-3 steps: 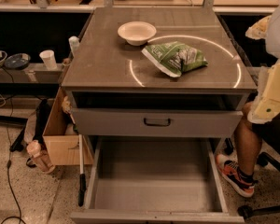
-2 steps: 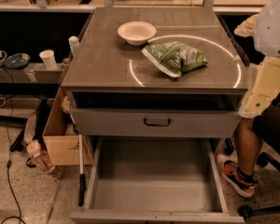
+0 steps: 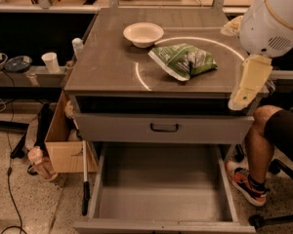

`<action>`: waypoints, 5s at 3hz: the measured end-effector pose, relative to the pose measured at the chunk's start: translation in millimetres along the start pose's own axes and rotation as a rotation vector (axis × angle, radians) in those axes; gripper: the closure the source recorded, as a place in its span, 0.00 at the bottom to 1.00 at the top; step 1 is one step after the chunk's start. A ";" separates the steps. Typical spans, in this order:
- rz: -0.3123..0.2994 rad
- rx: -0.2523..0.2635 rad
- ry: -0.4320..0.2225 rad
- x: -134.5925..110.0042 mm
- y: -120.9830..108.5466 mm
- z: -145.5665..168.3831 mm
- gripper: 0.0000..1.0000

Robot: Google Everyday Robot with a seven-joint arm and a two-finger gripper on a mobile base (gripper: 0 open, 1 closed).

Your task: Place green jalapeno chip bag into middle drawer

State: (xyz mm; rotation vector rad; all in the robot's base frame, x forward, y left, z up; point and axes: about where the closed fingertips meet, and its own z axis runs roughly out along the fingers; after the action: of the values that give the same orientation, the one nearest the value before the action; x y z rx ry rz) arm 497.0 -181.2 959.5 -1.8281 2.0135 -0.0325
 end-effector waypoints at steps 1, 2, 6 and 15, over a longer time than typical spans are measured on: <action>-0.032 -0.014 -0.016 -3.6 -19.9 25.2 0.00; -0.030 -0.010 -0.017 -3.4 -20.4 26.2 0.00; -0.104 0.154 -0.109 -44.5 -88.2 63.5 0.00; -0.039 -0.011 -0.076 -13.1 -115.1 183.7 0.86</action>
Offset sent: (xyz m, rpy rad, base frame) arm 0.0372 0.0090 -0.0243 0.0018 0.0105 0.0488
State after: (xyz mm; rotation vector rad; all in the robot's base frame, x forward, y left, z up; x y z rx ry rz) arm 665.1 -136.8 829.3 -1.8467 1.9303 0.0372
